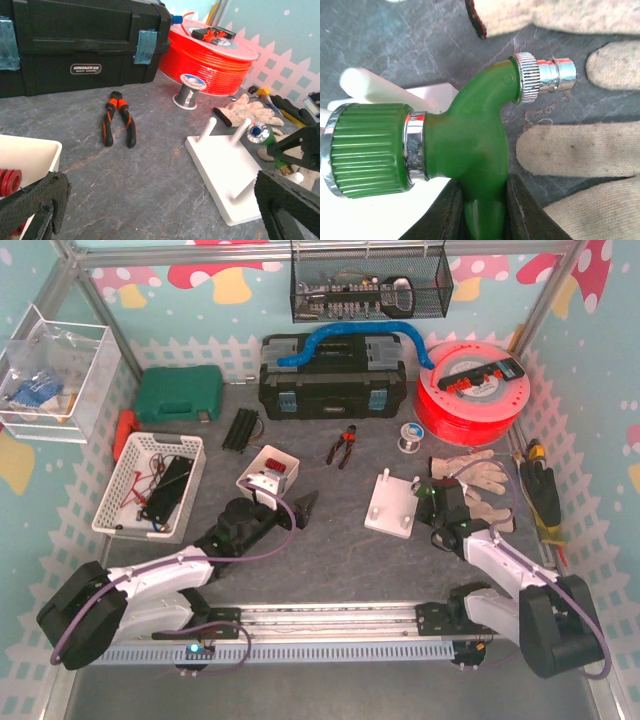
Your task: Install the large spring
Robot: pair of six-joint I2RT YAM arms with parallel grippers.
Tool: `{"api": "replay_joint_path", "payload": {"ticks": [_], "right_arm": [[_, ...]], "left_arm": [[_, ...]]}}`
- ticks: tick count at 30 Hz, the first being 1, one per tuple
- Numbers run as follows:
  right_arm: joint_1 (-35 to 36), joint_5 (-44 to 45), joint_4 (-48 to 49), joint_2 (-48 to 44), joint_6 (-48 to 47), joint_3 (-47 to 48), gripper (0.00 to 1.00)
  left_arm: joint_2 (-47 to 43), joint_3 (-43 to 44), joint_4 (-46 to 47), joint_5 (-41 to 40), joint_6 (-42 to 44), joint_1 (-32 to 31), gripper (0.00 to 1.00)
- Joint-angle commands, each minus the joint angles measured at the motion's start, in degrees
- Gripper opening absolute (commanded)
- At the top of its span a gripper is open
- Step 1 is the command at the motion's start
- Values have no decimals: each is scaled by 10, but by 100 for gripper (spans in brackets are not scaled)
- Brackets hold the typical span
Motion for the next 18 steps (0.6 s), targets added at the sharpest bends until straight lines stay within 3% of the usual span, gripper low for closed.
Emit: {"api": "replay_joint_path", "payload": {"ticks": [1,11,18], "right_arm": [[-2,26,-15,-40,-1,7,14],[8,12,-2,-45,-6,125,9],[113,87,17,73,-17,251,9]], "left_arm": [[4,16,7,-13,9,-5,99],[8,22,-10,-64,6,-5,99],[-2,26,-39,-138,-4,-5,99]]}}
